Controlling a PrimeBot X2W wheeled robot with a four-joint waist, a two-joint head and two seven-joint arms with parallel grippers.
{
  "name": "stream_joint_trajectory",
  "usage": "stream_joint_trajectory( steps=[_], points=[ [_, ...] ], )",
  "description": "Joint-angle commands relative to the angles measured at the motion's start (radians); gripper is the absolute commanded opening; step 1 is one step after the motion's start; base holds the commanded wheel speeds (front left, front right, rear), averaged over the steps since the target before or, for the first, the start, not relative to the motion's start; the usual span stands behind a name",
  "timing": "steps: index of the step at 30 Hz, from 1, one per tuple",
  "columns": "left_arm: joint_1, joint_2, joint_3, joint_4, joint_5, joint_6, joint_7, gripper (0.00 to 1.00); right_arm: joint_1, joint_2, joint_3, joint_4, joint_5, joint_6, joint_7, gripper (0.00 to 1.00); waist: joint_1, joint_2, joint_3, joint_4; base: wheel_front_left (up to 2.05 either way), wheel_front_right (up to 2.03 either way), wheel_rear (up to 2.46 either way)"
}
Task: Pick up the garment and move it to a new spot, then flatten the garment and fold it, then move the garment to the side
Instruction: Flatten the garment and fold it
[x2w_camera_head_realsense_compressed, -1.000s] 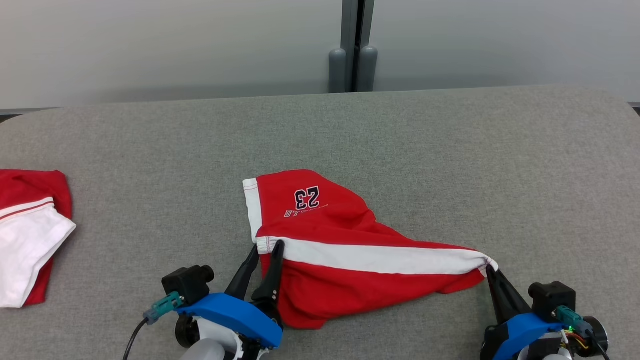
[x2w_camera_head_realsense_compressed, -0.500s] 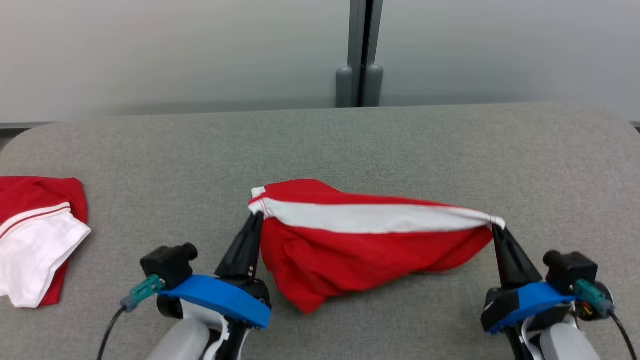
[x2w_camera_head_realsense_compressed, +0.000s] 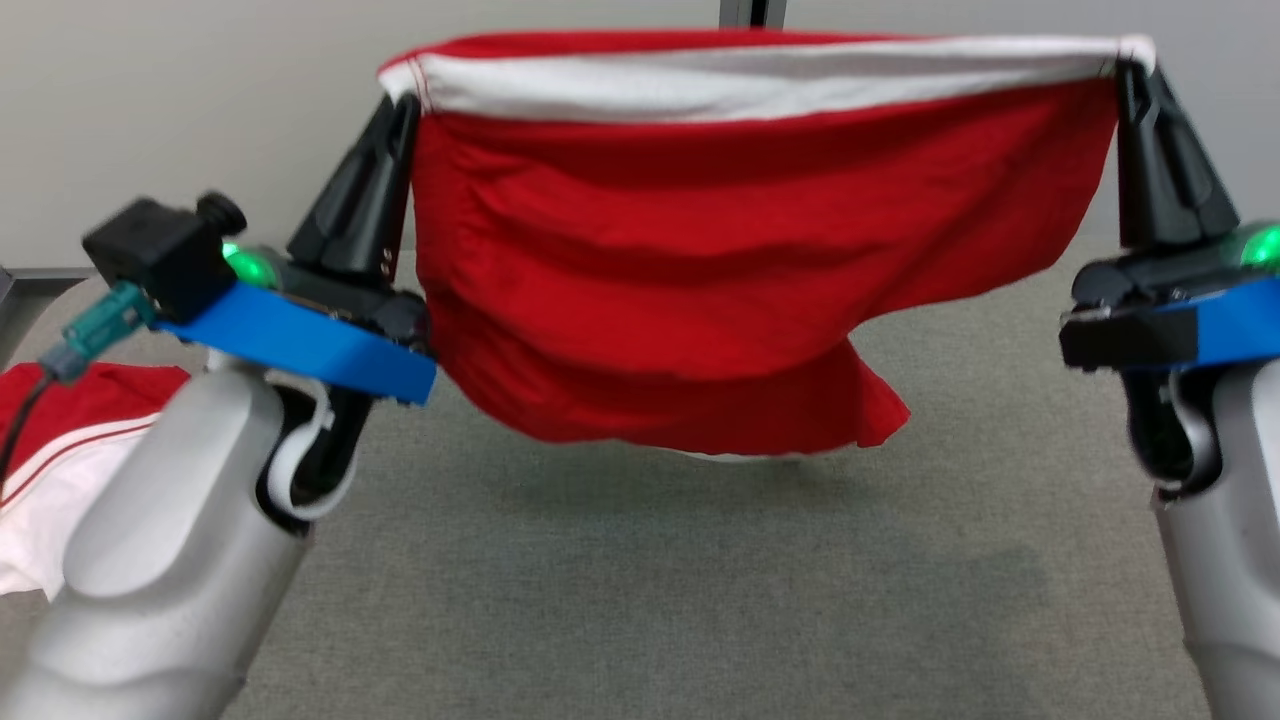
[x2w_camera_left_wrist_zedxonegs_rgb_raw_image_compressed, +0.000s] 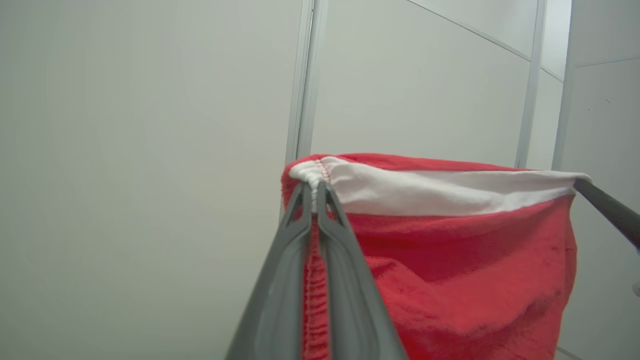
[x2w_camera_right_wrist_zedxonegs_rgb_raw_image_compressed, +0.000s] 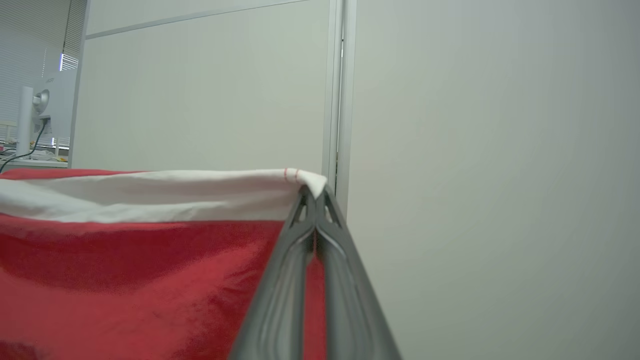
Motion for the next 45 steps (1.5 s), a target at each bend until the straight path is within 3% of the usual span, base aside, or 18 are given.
stream_joint_trajectory(
  steps=[1,11,18,21,30,45],
  points=[
    [-0.052,0.005,-0.008,0.020,0.002,-0.008,-0.001,0.00,-0.044,-0.014,0.004,0.018,0.002,0.000,-0.003,0.00,0.0001,0.0000,0.023,0.006,0.00,0.00,0.00],
    [-0.405,-0.082,0.016,0.234,0.088,0.001,-0.003,0.00,-0.420,-0.073,0.028,0.199,-0.056,0.000,-0.003,0.00,0.0001,0.0000,0.264,-0.016,0.00,0.00,0.00],
    [-0.446,-0.167,0.166,0.228,0.188,-0.001,-0.003,0.00,-0.526,-0.051,-0.013,0.201,-0.088,0.000,-0.003,0.00,0.0001,0.0000,0.326,-0.032,0.00,0.00,0.00],
    [-0.329,-0.220,0.223,0.230,0.229,-0.006,-0.003,0.00,-0.429,-0.043,0.023,0.203,-0.078,0.000,-0.003,0.00,0.0001,0.0000,0.311,-0.040,0.00,0.00,0.00],
    [0.048,-0.292,0.202,0.247,0.218,-0.007,-0.003,0.00,-0.098,-0.004,0.083,0.247,0.016,0.000,-0.003,0.00,0.0001,0.0000,0.250,-0.043,0.00,0.00,0.00],
    [0.544,-0.325,0.239,0.167,0.185,-0.005,-0.003,0.00,0.422,0.064,0.081,0.197,0.121,0.000,-0.003,0.00,0.0001,0.0000,0.044,-0.037,0.00,0.00,0.00]
  ],
)
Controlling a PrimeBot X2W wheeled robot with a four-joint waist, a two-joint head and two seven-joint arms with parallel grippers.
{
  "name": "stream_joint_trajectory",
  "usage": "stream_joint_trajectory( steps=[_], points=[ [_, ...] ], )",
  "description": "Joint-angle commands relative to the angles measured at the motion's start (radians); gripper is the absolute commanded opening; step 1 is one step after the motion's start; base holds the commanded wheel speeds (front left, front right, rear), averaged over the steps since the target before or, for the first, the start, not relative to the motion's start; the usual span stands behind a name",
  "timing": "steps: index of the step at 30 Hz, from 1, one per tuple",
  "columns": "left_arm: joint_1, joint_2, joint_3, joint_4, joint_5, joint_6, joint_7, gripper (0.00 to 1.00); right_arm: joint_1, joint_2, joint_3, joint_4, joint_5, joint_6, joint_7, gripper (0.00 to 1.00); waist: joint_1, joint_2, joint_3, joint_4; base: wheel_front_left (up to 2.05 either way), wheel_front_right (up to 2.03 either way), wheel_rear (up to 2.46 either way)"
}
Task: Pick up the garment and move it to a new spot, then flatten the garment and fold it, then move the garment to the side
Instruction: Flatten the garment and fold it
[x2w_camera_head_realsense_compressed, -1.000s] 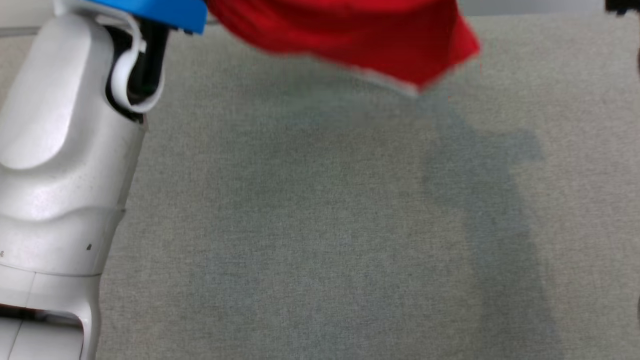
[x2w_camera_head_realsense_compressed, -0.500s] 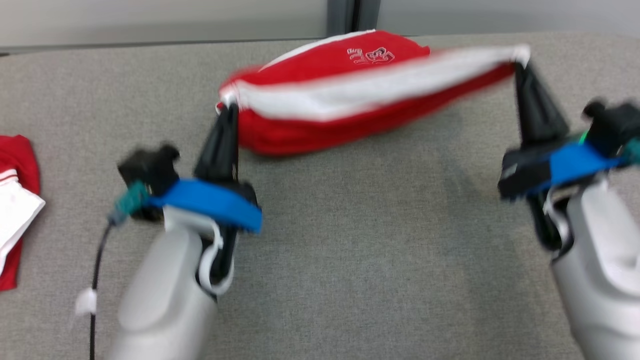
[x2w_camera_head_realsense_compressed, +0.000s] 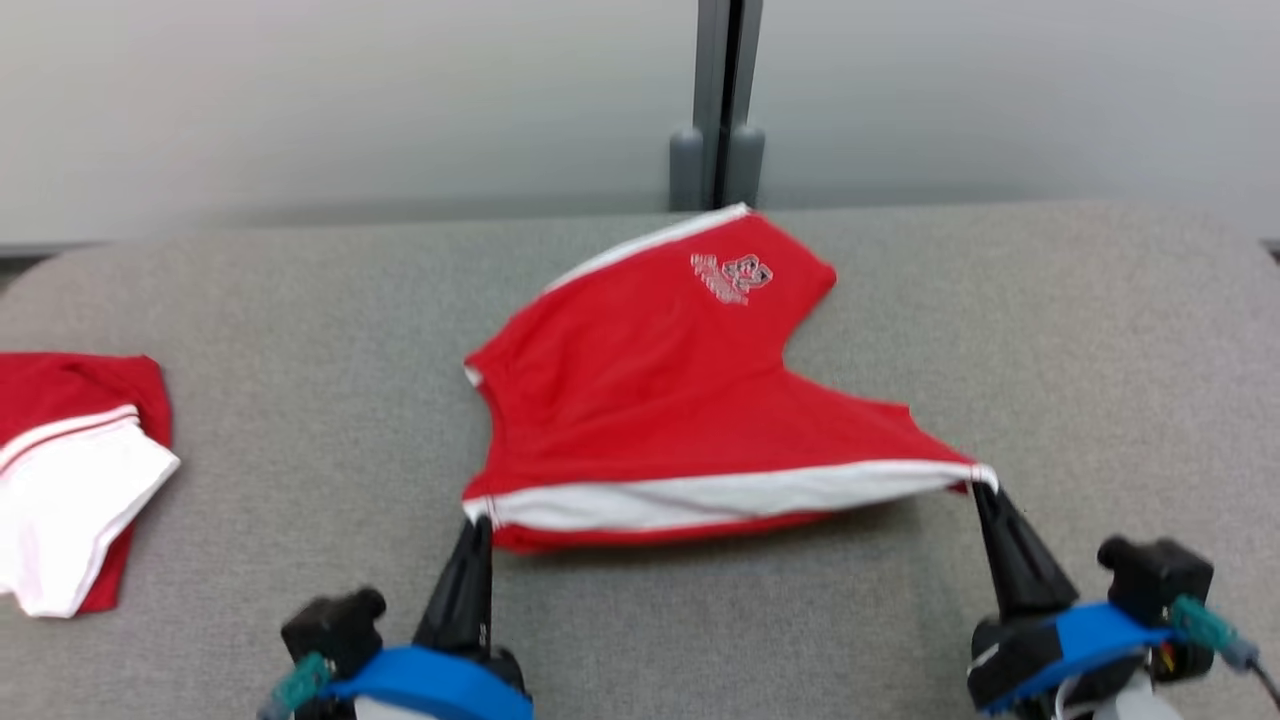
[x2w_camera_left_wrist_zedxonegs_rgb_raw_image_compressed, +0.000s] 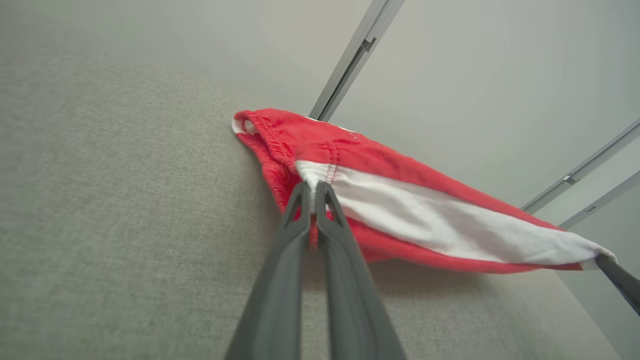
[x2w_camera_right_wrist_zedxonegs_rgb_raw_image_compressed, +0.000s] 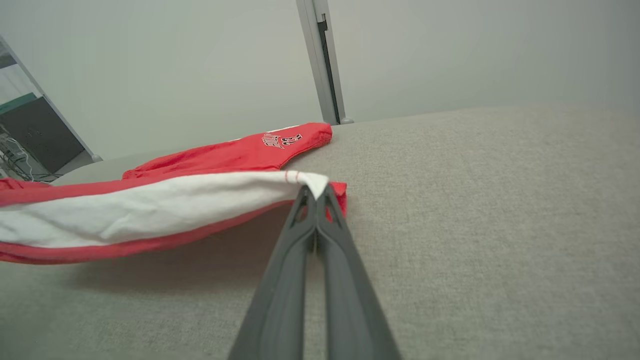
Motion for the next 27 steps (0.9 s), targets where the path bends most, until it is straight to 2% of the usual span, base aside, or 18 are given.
stream_joint_trajectory(
  steps=[1,9,13,18,22,23,27],
  points=[
    [0.021,-0.001,-0.001,-0.005,0.002,-0.002,-0.003,0.00,0.028,0.002,-0.004,-0.006,0.005,0.000,-0.004,0.00,0.0003,0.0002,-0.029,-0.015,0.00,0.00,0.00],
    [0.166,0.023,-0.086,-0.055,0.016,-0.002,-0.003,0.00,0.167,0.017,-0.020,-0.061,0.009,0.000,-0.004,0.00,0.0003,0.0002,-0.107,-0.004,0.00,0.00,0.00],
    [0.182,0.018,-0.073,-0.097,0.021,-0.002,-0.003,0.00,0.155,0.001,-0.033,-0.084,0.016,0.000,-0.004,0.00,0.0003,0.0002,-0.095,0.020,0.00,0.00,0.00],
    [0.100,0.006,-0.076,-0.119,0.015,-0.002,-0.003,0.00,0.030,-0.031,-0.032,-0.047,0.004,0.000,-0.004,0.00,0.0003,0.0002,-0.042,0.053,0.00,0.00,0.00],
    [-0.002,0.000,-0.084,-0.106,-0.007,-0.001,-0.003,0.00,-0.146,-0.065,-0.026,0.019,-0.007,0.000,-0.004,0.00,0.0003,0.0002,0.029,0.090,0.00,0.00,0.00],
    [-0.065,-0.002,-0.075,-0.091,-0.012,-0.001,-0.003,0.00,-0.235,-0.091,-0.005,0.058,-0.019,0.000,-0.004,0.00,0.0003,0.0002,0.071,0.110,0.00,0.00,0.00],
    [-0.182,-0.005,-0.082,-0.066,-0.063,-0.001,-0.003,0.00,-0.417,-0.139,0.031,0.157,-0.034,0.000,-0.004,0.00,0.0003,0.0002,0.158,0.154,0.00,0.00,0.00]
  ],
)
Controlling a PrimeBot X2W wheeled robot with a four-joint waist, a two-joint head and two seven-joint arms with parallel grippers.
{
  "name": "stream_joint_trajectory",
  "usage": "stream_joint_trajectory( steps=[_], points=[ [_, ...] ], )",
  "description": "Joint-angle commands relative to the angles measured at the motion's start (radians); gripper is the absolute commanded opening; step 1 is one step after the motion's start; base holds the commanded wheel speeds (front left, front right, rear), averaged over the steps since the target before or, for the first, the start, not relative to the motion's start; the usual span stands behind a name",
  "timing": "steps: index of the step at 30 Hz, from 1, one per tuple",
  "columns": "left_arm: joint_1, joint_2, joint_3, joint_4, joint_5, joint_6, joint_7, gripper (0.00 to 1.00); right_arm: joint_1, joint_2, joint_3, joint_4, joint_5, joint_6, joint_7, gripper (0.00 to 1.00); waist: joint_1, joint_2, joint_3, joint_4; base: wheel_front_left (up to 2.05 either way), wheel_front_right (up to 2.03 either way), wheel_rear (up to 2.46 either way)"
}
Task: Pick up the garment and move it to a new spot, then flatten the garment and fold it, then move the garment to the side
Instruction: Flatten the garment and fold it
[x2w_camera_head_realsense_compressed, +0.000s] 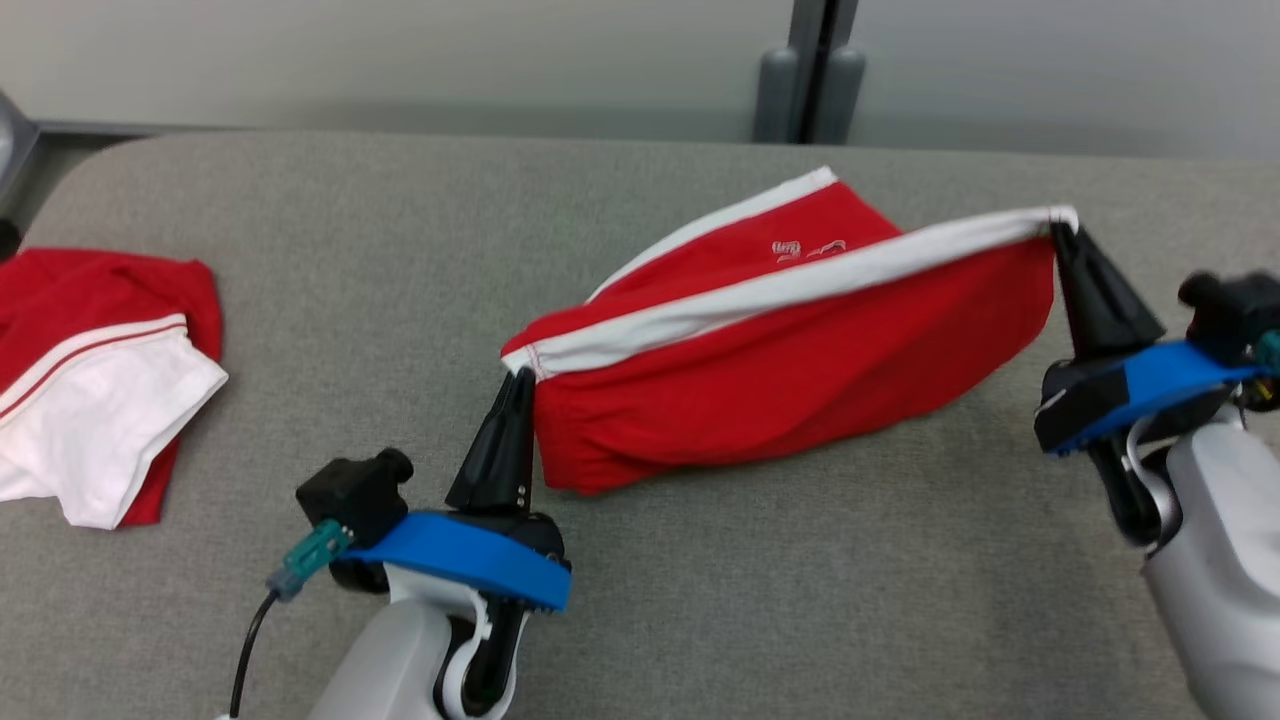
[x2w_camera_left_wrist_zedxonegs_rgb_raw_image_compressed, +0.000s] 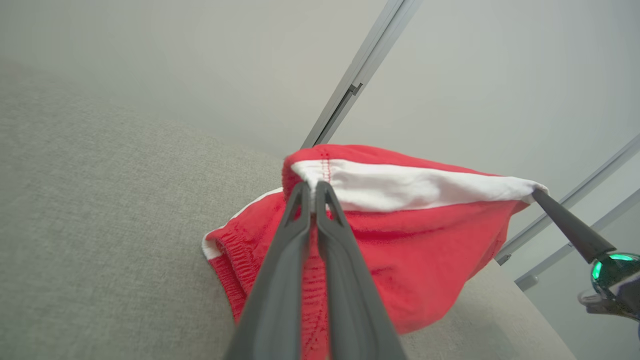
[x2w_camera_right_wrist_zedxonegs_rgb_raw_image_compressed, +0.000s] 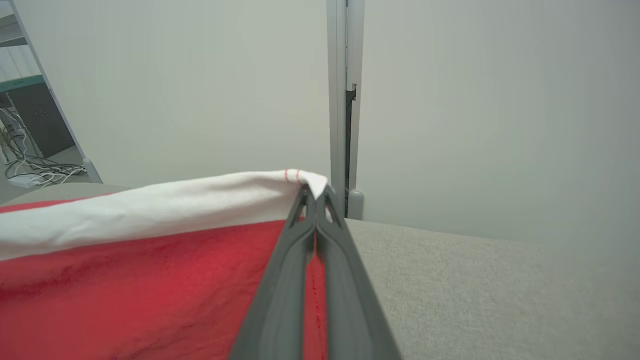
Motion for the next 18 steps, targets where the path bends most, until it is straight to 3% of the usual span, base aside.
stream_joint_trajectory(
  steps=[1,10,18],
  points=[
    [-0.043,-0.003,-0.009,0.008,-0.016,-0.001,-0.003,0.00,-0.052,-0.022,0.009,0.030,-0.007,0.000,-0.003,0.00,-0.0004,-0.0001,0.076,0.067,0.00,0.00,0.00],
    [-0.227,-0.002,-0.045,0.054,-0.112,0.008,-0.003,0.00,-0.368,-0.078,0.078,0.256,-0.038,0.000,-0.001,0.00,-0.0004,-0.0001,0.233,0.147,0.00,0.00,0.00],
    [-0.306,-0.003,-0.130,0.060,-0.175,0.022,-0.003,0.00,-0.517,-0.077,0.129,0.400,-0.067,0.000,-0.003,0.00,-0.0004,-0.0001,0.300,0.180,0.00,0.00,0.00]
  ],
)
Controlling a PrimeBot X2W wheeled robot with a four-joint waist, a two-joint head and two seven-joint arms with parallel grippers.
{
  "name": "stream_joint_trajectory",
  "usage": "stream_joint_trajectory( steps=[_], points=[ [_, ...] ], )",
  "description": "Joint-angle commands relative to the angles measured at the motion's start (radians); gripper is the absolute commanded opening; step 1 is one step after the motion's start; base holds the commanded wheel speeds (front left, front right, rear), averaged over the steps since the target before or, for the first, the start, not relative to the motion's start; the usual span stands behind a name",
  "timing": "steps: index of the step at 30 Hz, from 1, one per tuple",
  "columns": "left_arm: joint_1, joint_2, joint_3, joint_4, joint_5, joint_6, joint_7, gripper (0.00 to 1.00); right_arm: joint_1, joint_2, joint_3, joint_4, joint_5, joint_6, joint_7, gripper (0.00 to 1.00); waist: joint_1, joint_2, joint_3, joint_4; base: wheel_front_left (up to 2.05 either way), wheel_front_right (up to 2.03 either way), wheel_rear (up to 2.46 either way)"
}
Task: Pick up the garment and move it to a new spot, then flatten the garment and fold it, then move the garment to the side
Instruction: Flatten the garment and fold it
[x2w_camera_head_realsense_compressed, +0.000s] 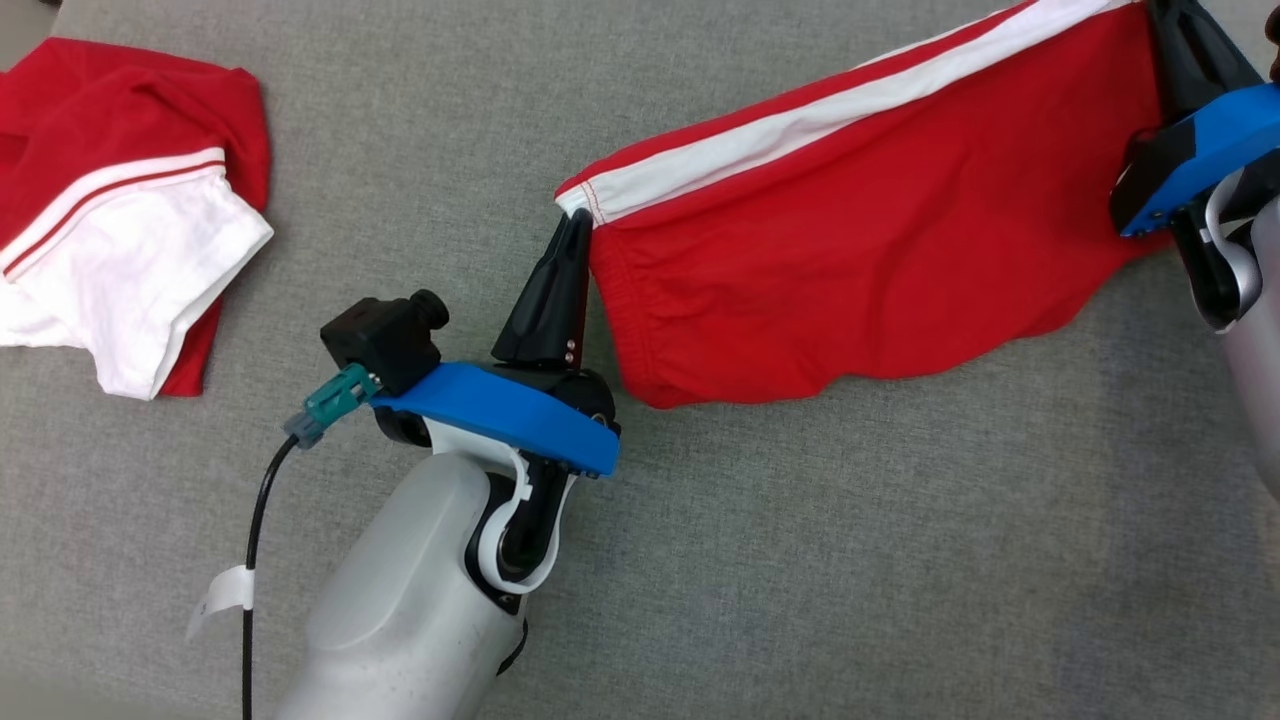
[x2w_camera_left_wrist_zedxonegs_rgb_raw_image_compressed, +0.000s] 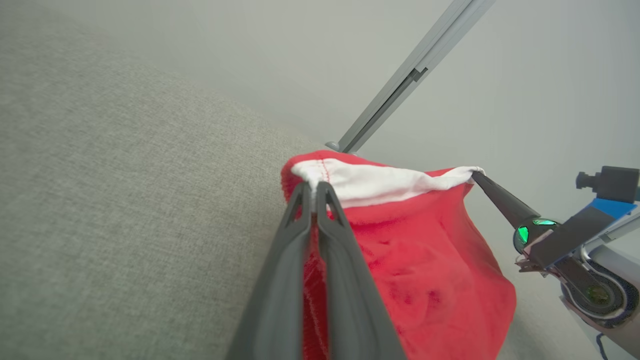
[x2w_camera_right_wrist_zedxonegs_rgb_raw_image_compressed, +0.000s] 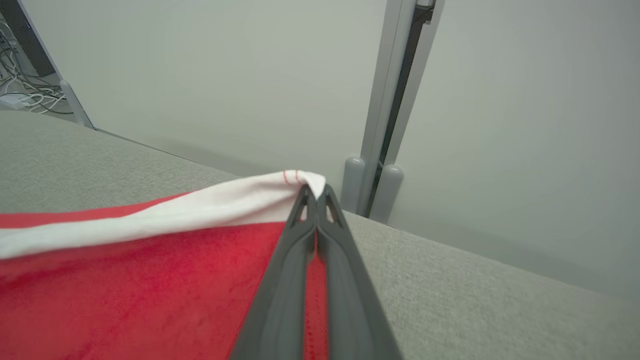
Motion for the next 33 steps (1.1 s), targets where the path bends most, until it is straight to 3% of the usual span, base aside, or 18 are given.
stream_joint_trajectory(
  steps=[1,7,8,9,10,11,12,13,21,28,29,30,33],
  points=[
    [-0.036,-0.001,-0.019,0.005,-0.012,0.008,-0.003,0.00,-0.043,-0.001,0.013,0.034,-0.011,0.000,-0.004,0.00,-0.0003,-0.0003,0.029,0.021,0.00,0.00,0.00],
    [-0.055,-0.001,-0.041,0.009,-0.030,0.024,-0.003,0.00,-0.080,0.012,0.010,0.082,-0.030,0.000,-0.005,0.00,-0.0003,-0.0003,0.043,0.021,0.00,0.00,0.00],
    [-0.054,-0.001,-0.049,0.012,-0.030,0.034,-0.003,0.00,-0.088,0.014,0.005,0.090,-0.038,0.000,-0.005,0.09,-0.0003,-0.0003,0.046,0.020,0.00,0.00,0.00],
    [-0.054,-0.001,-0.049,0.012,-0.030,0.034,-0.003,0.00,-0.088,0.014,0.005,0.090,-0.038,0.000,-0.005,0.09,-0.0003,-0.0003,0.046,0.020,0.00,0.00,0.00],
    [-0.054,-0.001,-0.049,0.011,-0.031,0.035,-0.003,0.00,-0.087,0.015,0.010,0.100,-0.047,0.000,-0.005,0.49,-0.0003,-0.0003,0.046,0.018,0.00,0.00,0.00],
    [-0.051,-0.001,-0.049,0.011,-0.040,0.035,-0.003,0.06,-0.087,0.020,0.014,0.101,-0.052,0.000,-0.005,0.98,-0.0003,-0.0003,0.047,0.016,0.00,0.00,0.00],
    [-0.047,-0.001,-0.045,0.009,-0.042,0.036,-0.003,0.69,-0.087,0.023,0.010,0.107,-0.050,0.000,-0.005,1.00,-0.0003,-0.0003,0.046,0.013,0.00,0.00,0.00],
    [-0.041,-0.001,-0.041,0.008,-0.043,0.039,-0.003,1.00,-0.083,0.029,0.005,0.114,-0.048,0.000,-0.005,1.00,-0.0003,-0.0003,0.044,0.009,0.00,0.00,0.00],
    [0.011,-0.001,0.002,0.007,-0.028,0.053,-0.003,1.00,-0.041,0.034,0.016,0.197,-0.023,0.000,0.012,1.00,-0.0003,-0.0003,0.025,-0.008,0.00,0.00,0.00],
    [0.041,-0.001,0.031,0.003,-0.004,0.059,-0.003,1.00,0.014,0.051,0.110,0.235,0.089,0.000,0.184,1.00,-0.0003,-0.0003,0.019,-0.020,0.00,0.00,0.00],
    [0.042,-0.002,0.035,0.004,0.002,0.061,-0.003,1.00,0.025,0.052,0.130,0.226,0.106,0.001,0.205,0.59,-0.0003,-0.0003,0.016,-0.023,0.00,0.00,0.00],
    [0.045,-0.002,0.039,0.004,0.006,0.060,-0.003,1.00,0.036,0.053,0.145,0.213,0.129,0.001,0.218,0.00,-0.0003,-0.0003,0.012,-0.025,0.00,0.00,0.00],
    [0.060,-0.001,0.046,0.014,0.037,0.070,-0.003,1.00,0.061,0.030,0.179,0.172,0.194,0.001,0.225,0.00,-0.0003,-0.0003,-0.007,-0.033,0.00,0.00,0.00]
  ],
)
